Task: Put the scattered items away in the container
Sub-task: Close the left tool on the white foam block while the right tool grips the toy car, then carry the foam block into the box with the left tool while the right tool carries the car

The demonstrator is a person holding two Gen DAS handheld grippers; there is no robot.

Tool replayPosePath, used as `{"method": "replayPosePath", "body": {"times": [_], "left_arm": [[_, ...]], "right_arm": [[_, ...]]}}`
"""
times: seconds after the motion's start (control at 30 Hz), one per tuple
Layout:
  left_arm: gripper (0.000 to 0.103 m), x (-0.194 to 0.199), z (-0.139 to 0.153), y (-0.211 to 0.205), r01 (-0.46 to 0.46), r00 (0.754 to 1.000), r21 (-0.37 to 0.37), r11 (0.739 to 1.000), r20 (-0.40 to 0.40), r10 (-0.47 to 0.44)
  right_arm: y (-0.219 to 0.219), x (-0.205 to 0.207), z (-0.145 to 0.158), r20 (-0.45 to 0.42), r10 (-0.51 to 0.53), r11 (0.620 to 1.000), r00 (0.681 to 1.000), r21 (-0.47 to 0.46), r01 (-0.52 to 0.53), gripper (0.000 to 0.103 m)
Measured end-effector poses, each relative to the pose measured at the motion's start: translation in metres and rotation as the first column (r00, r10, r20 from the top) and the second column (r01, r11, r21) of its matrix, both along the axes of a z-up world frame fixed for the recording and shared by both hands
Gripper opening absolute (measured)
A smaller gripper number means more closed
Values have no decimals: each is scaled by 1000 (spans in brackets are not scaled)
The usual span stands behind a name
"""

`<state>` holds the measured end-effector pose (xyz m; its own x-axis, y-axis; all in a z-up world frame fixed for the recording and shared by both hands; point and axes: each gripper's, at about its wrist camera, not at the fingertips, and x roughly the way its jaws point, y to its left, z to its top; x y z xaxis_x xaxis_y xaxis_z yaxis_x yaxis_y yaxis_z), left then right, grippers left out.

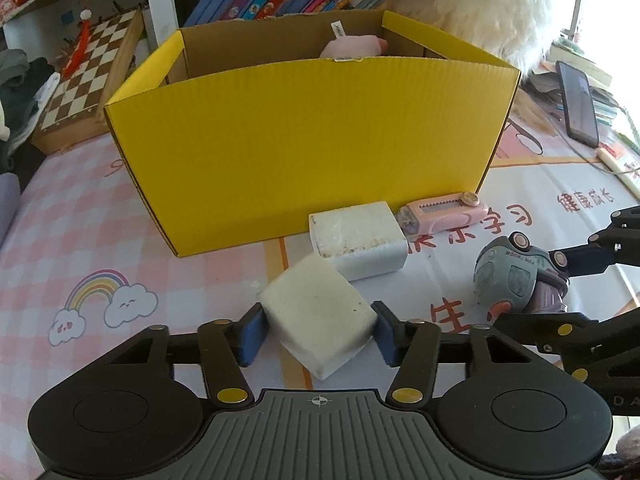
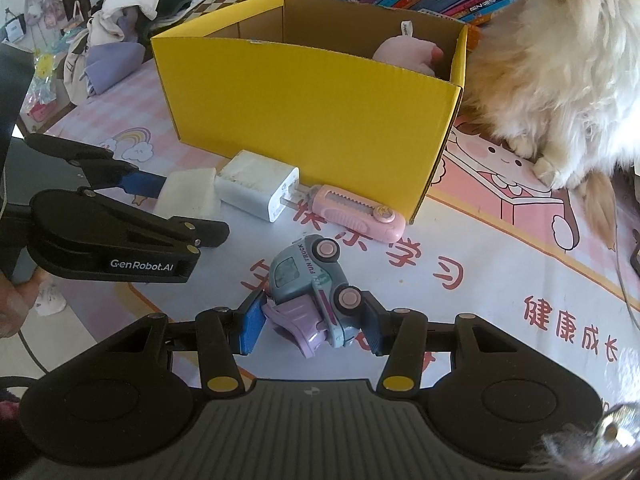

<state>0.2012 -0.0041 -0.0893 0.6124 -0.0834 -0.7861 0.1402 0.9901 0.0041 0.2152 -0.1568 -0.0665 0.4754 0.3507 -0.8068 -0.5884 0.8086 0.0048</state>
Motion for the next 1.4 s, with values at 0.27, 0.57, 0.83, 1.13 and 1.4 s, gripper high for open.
{"method": "replayPosePath", "body": {"times": [0.27, 0.57, 0.83, 1.13, 1.4], "left_arm": [[42, -11, 14, 7, 10, 1000, -47, 999, 15, -10], [40, -25, 42, 10, 44, 995, -57, 997, 91, -39], [40, -30, 76, 10, 68, 978, -42, 997, 201, -58], [40, -21, 115, 12, 85, 946, -20, 996, 316, -75], [40, 0, 127, 14, 79, 936, 14, 997, 342, -79]], "right_arm": [[0, -2, 5, 6, -2, 1000, 1000, 15, 2, 47], [1, -5, 25, 44, 1, 999, 999, 51, -4, 47], [4, -6, 55, 107, 9, 995, 994, 93, -19, 47], [12, 5, 91, 212, 49, 990, 976, 122, -76, 47], [18, 28, 110, 266, 81, 984, 961, 130, -119, 47]]}}
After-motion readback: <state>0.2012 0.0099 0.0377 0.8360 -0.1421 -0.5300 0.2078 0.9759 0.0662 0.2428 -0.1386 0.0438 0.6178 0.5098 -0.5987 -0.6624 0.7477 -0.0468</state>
